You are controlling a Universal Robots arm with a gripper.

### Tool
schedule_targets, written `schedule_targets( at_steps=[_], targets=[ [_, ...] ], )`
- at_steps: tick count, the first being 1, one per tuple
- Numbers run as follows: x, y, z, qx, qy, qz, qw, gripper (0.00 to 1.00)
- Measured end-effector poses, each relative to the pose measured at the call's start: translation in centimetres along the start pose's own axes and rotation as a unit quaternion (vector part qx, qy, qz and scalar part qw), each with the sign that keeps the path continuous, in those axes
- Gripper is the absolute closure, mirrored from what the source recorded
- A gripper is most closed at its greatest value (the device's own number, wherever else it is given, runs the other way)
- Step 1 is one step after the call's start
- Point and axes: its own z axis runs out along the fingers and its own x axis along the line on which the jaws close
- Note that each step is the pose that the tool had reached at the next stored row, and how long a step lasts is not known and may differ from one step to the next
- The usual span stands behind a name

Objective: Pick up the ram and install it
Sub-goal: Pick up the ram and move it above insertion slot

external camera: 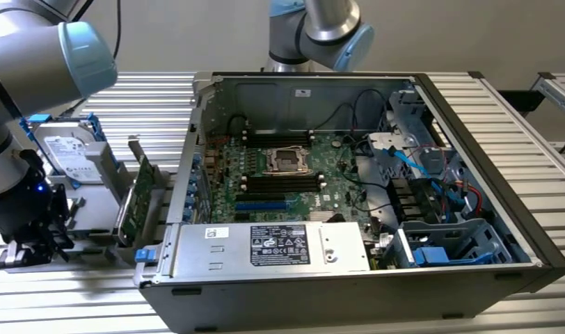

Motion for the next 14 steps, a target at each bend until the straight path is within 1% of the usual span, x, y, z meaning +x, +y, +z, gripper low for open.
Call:
schedule_targets(
  at_steps=[2, 6, 9, 14],
  targets=[
    [-0.05, -0.02, 0.25, 0.0, 0.0001, 0.0, 1.0, 0.7],
    [-0.06, -0.02, 0.31, 0.0, 0.0007, 0.0, 1.0, 0.7],
    [-0.06, -0.02, 0.44, -0.0002, 0.0027, 0.0, 1.0, 0.7],
    [-0.06, -0.02, 0.46, -0.0001, 0.003, 0.0, 1.0, 0.7]
  ],
)
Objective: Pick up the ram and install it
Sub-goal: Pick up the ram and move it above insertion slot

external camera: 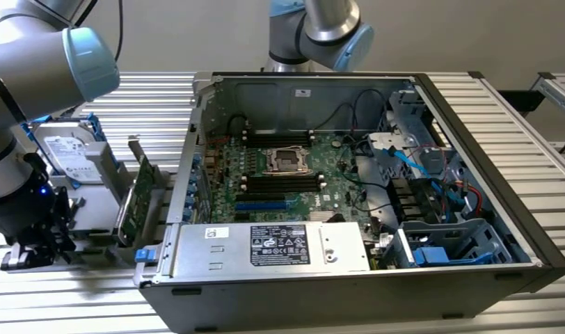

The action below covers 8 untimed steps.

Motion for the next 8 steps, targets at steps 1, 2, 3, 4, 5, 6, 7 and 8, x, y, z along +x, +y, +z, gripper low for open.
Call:
schedule_targets(
  at_steps=[1, 2, 3, 4, 5, 6, 7, 8],
  targets=[
    [0.0, 0.0, 0.0, 0.0, 0.0001, 0.0, 1.0, 0.7],
    [0.0, 0.0, 0.0, 0.0, 0.0001, 0.0, 1.0, 0.72],
    [0.0, 0.0, 0.0, 0.0, 0.0001, 0.0, 1.0, 0.72],
    [0.0, 0.0, 0.0, 0.0, 0.0001, 0.0, 1.0, 0.79],
    [0.0, 0.0, 0.0, 0.0, 0.0001, 0.0, 1.0, 0.79],
    [0.0, 0.0, 0.0, 0.0, 0.0001, 0.0, 1.0, 0.79],
    [0.0, 0.0, 0.0, 0.0, 0.0001, 0.0, 1.0, 0.79],
    [-0.01, 0.0, 0.01, 0.0, 0.0, 0.0, 1.0, 0.82]
  ],
)
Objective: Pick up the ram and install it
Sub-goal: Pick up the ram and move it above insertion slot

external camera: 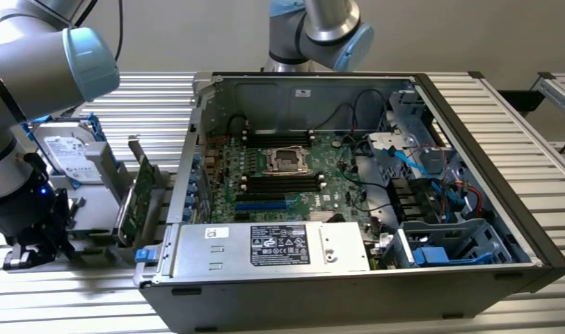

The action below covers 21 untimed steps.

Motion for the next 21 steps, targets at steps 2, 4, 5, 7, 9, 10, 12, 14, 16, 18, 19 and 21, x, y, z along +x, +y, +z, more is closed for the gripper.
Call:
schedule_targets(
  at_steps=[2, 4, 5, 7, 9, 10, 12, 14, 16, 18, 19, 21],
  targets=[
    [0.0, 0.0, 0.0, 0.0, 0.0001, 0.0, 1.0, 0.82],
    [0.01, 0.0, -0.01, 0.0, 0.0003, 0.0, 1.0, 0.86],
    [0.01, 0.0, -0.01, 0.0, 0.0003, 0.0, 1.0, 0.86],
    [0.0, 0.0, 0.0, 0.0, 0.0003, 0.0, 1.0, 0.86],
    [0.01, 0.0, 0.0, 0.0, 0.0004, 0.0, 1.0, 0.86],
    [0.0, 0.0, 0.0, 0.0, 0.0004, 0.0, 1.0, 0.86],
    [0.01, 0.0, 0.0, 0.0, 0.0004, 0.0, 1.0, 0.86],
    [0.0, 0.0, 0.0, 0.0, 0.0004, 0.0, 1.0, 0.86],
    [0.0, 0.0, -0.01, 0.0, 0.0004, 0.0, 1.0, 0.86],
    [0.0, 0.0, -0.07, 0.0, 0.0004, 0.0, 1.0, 0.86],
    [0.01, 0.01, -0.2, 0.0, 0.0004, 0.0, 1.0, 0.86],
    [0.02, 0.04, -0.92, -0.0001, 0.0004, 0.0, 1.0, 0.86]
  ],
)
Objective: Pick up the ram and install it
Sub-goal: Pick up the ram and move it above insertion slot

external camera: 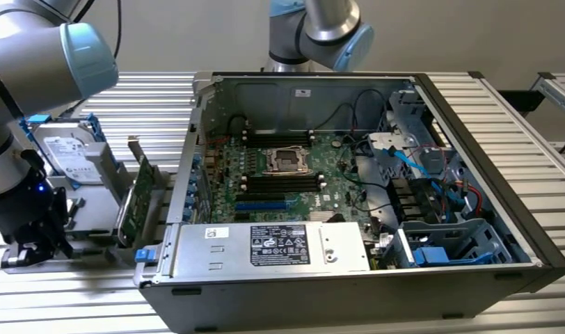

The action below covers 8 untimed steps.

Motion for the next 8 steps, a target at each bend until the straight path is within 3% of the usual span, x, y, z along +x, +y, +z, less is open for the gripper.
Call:
schedule_targets(
  at_steps=[8],
  targets=[
    [0.1, 0.15, -3.64, 0.0, 0.0, 0.0, 1.0, 0.86]
  ],
)
